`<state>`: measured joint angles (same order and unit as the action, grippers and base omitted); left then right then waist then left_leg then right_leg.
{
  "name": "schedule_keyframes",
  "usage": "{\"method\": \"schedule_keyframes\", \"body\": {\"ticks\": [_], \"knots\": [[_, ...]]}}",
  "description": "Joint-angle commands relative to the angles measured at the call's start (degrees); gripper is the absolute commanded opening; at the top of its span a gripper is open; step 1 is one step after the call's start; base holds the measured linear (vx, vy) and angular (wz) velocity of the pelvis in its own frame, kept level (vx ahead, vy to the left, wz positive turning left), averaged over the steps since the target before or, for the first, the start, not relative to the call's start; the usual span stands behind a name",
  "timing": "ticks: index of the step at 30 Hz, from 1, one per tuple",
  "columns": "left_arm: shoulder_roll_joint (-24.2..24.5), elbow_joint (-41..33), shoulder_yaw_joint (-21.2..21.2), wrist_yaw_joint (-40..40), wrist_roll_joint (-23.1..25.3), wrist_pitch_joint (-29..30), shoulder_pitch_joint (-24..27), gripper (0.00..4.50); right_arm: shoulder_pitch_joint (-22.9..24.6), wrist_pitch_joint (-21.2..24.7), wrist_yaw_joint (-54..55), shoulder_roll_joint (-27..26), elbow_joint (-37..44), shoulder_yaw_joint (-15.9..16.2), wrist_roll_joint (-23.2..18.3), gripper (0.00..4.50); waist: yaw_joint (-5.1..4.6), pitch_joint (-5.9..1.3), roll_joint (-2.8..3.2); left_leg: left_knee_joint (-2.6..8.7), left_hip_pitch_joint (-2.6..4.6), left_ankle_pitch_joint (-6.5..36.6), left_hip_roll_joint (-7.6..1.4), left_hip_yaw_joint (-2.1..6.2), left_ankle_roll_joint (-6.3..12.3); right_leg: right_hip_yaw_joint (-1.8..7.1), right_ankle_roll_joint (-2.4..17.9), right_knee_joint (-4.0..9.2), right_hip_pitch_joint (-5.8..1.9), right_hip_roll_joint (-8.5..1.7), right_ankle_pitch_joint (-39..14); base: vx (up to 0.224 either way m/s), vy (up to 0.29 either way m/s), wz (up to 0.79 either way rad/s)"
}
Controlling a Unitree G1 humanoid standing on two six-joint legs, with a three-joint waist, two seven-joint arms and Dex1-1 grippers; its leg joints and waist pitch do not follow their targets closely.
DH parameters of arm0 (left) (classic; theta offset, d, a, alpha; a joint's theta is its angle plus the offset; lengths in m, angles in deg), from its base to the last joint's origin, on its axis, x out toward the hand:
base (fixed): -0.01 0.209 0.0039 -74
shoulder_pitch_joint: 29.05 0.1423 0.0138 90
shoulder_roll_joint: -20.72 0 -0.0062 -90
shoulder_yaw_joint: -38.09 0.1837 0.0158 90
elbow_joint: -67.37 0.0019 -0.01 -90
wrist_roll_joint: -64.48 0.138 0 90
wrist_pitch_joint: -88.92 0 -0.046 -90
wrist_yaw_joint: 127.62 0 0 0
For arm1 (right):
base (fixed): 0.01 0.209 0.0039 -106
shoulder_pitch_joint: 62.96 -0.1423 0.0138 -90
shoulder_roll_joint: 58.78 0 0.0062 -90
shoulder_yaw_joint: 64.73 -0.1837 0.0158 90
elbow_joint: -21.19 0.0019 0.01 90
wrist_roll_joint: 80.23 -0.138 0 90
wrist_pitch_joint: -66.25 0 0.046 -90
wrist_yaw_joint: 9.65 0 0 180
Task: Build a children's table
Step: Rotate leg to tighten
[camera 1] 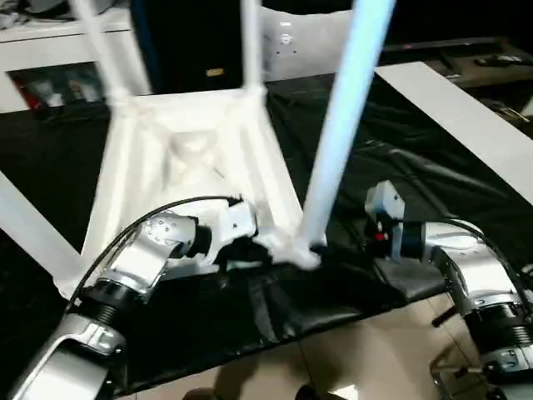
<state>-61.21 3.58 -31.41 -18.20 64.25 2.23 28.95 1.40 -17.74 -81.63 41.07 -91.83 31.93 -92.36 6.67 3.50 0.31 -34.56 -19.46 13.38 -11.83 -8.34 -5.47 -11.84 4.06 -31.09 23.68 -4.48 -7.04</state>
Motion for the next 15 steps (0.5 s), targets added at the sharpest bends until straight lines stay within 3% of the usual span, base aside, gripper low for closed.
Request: {"method": "schedule_keyframes", "body": {"ticks": [1,15], "knots": [[0.12,-0.85,2.60,-4.26,-0.13,-1.98,-0.92,0.00,-1.22,0.51,-2.59,0.64,-0.33,0.69,-1.05,3.88,-0.15,-4.45,-0.55,3.58,-0.24,0.56,-2.17,-0.37,7.49,4.39,1.42,3.15,-4.43,-4.85,-21.10,0.000,0.000,0.00],[0.78,1.41,2.78,-7.55,0.17,-4.94,-2.37,0.00,-2.99,3.91,-10.36,0.45,-1.81,3.64,-2.86,2.82,0.17,-4.46,-0.78,3.58,-0.44,0.76,-1.87,-0.49,6.10,4.13,-0.48,3.52,-4.61,-4.70,-23.17,0.000,0.000,0.00]]}}
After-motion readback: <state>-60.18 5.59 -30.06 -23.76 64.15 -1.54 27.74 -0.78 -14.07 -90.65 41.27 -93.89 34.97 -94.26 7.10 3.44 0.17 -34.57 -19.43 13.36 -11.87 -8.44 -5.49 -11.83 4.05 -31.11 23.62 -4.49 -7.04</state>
